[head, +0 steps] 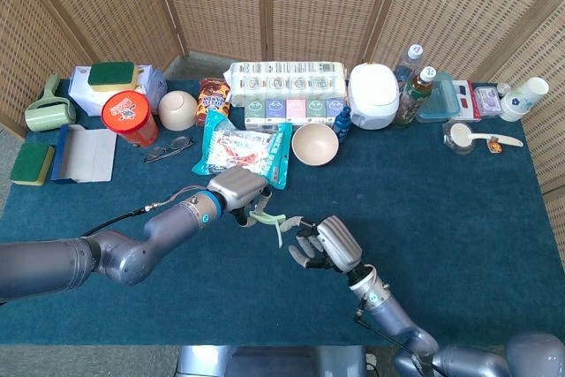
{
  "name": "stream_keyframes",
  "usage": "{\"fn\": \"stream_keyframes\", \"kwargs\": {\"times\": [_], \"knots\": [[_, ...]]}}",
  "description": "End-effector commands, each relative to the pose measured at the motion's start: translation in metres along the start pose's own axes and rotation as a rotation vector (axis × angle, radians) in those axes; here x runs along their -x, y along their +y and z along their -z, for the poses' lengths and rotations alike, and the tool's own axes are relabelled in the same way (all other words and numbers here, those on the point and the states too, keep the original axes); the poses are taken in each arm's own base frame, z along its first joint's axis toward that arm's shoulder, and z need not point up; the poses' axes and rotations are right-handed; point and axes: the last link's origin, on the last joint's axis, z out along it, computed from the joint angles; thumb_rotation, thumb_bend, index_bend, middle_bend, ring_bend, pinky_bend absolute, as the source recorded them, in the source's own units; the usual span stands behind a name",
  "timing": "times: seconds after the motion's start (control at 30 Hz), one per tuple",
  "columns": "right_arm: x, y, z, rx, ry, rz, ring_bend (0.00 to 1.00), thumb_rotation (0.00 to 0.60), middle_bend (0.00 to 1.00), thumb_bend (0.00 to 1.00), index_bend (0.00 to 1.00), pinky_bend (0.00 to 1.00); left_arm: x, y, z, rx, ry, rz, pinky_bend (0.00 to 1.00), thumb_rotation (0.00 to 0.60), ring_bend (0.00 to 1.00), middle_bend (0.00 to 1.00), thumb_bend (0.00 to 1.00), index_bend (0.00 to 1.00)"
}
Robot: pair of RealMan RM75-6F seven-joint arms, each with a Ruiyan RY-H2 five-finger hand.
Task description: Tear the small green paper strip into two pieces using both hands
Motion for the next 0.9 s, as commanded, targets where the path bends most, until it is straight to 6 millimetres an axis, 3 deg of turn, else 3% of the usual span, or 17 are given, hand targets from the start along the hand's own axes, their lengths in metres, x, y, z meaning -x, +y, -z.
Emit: {"fn": "stream_keyframes", "kwargs": {"times": [0.03, 0.53, 0.9], "knots": [[0.0011, -0.0014, -0.0010, -0.004, -0.001, -0.002, 0.92, 0.600, 0.90, 0.44, 0.38, 0.91, 0.0010, -0.0005, -0.0001, -0.002, -0.003, 0.002, 1.00, 0.600, 1.00, 1.00, 0.35, 0.67], [0.0007, -0.0038, -0.0046, -0.003, -0.002, 0.000, 0.92, 0.600, 0.90, 0.44, 0.34, 0.91, 0.0068, -0.0035, -0.0016, -0.006, -0.024, 0.005, 1.00, 0.600, 1.00, 1.00, 0.35, 0.67], [0.0029, -0.0044, -0.0061, -0.004, -0.009, 0.006, 0.92, 0.600, 0.90, 0.44, 0.38, 0.91, 0.0029, -0.0015, -0.0032, -0.003, -0.024, 0.014, 1.00, 0.600, 1.00, 1.00, 0.35, 0.67]]}}
